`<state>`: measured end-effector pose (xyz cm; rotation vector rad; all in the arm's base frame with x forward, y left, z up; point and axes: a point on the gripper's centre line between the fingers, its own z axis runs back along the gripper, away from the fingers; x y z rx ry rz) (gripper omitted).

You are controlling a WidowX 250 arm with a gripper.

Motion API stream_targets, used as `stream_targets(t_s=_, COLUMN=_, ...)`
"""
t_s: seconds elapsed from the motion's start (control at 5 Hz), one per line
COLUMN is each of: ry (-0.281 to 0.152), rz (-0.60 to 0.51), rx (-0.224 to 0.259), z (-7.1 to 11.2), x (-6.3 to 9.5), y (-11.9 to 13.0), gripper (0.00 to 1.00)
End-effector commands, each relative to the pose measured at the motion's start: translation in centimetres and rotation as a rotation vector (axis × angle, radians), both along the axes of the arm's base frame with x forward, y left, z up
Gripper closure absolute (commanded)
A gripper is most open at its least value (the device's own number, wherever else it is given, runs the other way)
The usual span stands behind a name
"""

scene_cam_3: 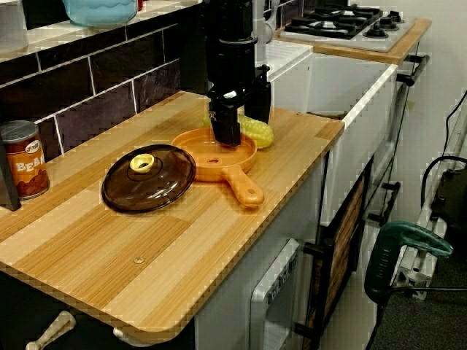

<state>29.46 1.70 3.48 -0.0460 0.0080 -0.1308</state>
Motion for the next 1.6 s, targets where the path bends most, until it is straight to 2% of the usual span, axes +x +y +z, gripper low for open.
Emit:
stream_targets(t_s=0.0, ry=-0.024, rz=0.01, rx=-0.01, z=0.5, x=1.1, y=0.4, gripper=0.0)
stream_targets(t_s=0.4, ry=0.0, rz=-0.021, rx=-0.038, z=-0.8, x=0.5, y=-2.6, gripper=0.0)
stream_targets(t_s=0.6, ry=0.027, rz=-0.032, rx=-0.072, z=-1.0, x=0.6, y=-3.8, gripper=0.0)
stream_targets(t_s=0.8, ry=0.051, rz=-0.049, rx=-0.082, z=-1.4, x=0.6, y=-5.4, gripper=0.0)
stream_targets(t_s=1.0, ry=0.079, rz=-0.074, rx=-0.086, z=-1.8, x=0.3, y=-7.0, gripper=0.0)
stream_targets(t_s=1.2, ry=0.086, rz=-0.088, rx=-0.081, z=-2.2, x=-0.3, y=-8.2, gripper=0.0)
stream_targets(t_s=1.4, ry=0.076, rz=-0.109, rx=-0.067, z=-2.3, x=-1.3, y=-9.5, gripper=0.0)
